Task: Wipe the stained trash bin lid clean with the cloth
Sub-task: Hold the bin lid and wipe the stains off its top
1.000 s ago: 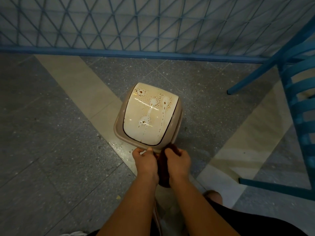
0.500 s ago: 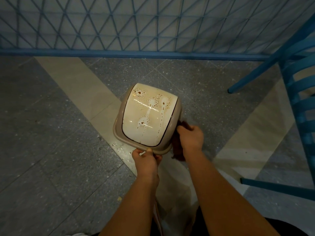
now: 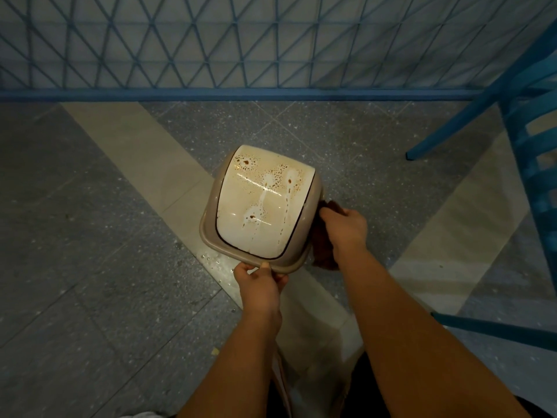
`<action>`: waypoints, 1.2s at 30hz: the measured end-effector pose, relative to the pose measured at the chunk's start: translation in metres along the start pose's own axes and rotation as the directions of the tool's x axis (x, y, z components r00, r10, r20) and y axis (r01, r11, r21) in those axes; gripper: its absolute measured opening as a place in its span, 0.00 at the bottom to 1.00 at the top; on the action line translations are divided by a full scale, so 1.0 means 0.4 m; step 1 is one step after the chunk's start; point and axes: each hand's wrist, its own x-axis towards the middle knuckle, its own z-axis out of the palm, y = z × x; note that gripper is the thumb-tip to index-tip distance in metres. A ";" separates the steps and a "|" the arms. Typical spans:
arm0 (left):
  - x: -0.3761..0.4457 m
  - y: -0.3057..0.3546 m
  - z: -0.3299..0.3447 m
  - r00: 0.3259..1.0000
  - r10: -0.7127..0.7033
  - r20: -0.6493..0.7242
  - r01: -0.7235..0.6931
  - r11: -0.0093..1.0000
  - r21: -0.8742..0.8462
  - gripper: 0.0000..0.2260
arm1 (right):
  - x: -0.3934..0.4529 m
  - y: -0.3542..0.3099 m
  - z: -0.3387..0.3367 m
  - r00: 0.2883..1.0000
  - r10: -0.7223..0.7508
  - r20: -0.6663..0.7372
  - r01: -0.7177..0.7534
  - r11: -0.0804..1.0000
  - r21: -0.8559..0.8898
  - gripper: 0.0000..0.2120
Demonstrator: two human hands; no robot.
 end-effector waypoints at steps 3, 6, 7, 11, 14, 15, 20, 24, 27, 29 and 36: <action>0.000 0.000 -0.001 1.000 -0.018 0.004 0.018 1.000 -0.025 0.10 | -0.028 0.028 0.000 0.999 0.032 0.010 -0.032 0.999 0.013 0.03; 0.001 0.007 -0.002 1.000 -0.024 -0.005 0.024 0.999 -0.049 0.08 | -0.079 0.086 -0.005 0.990 0.130 0.057 -0.132 0.991 0.037 0.06; 0.004 0.010 -0.003 1.000 -0.024 -0.019 0.022 0.997 -0.068 0.09 | -0.094 0.105 -0.004 0.988 0.142 0.062 -0.145 0.989 0.036 0.07; 0.025 0.033 -0.026 0.993 -0.038 -0.108 0.018 0.983 -0.183 0.14 | -0.164 0.159 0.033 0.975 0.189 0.118 -0.197 0.979 0.057 0.05; 0.036 0.045 -0.058 0.983 -0.081 -0.167 0.046 0.978 -0.202 0.14 | -0.214 0.200 0.079 0.943 0.242 0.230 -0.251 0.968 0.007 0.10; 0.036 0.049 -0.066 0.980 -0.101 -0.170 0.065 0.977 -0.205 0.14 | -0.228 0.210 0.088 0.932 0.257 0.257 -0.267 0.964 0.001 0.11; 0.040 0.039 -0.077 0.977 -0.093 -0.191 0.063 0.986 -0.155 0.14 | -0.227 0.225 0.073 0.946 0.245 0.210 -0.290 0.932 0.216 0.08; 0.033 0.018 -0.060 0.972 -0.101 -0.211 0.069 0.986 -0.155 0.13 | -0.220 0.220 0.088 0.961 0.177 0.211 -0.219 0.956 0.194 0.12; 0.033 0.024 -0.059 0.976 -0.068 -0.209 0.040 0.990 -0.138 0.13 | -0.206 0.205 0.099 0.978 0.149 0.145 -0.168 0.977 0.131 0.16; 0.038 0.029 -0.062 0.978 -0.036 -0.205 0.010 0.992 -0.125 0.11 | -0.180 0.179 0.081 0.989 0.126 0.078 -0.135 0.984 0.120 0.16; 0.047 0.025 -0.064 0.977 -0.018 -0.211 0.000 0.996 -0.087 0.10 | -0.058 0.049 0.008 0.996 0.061 -0.063 -0.048 0.982 0.183 0.17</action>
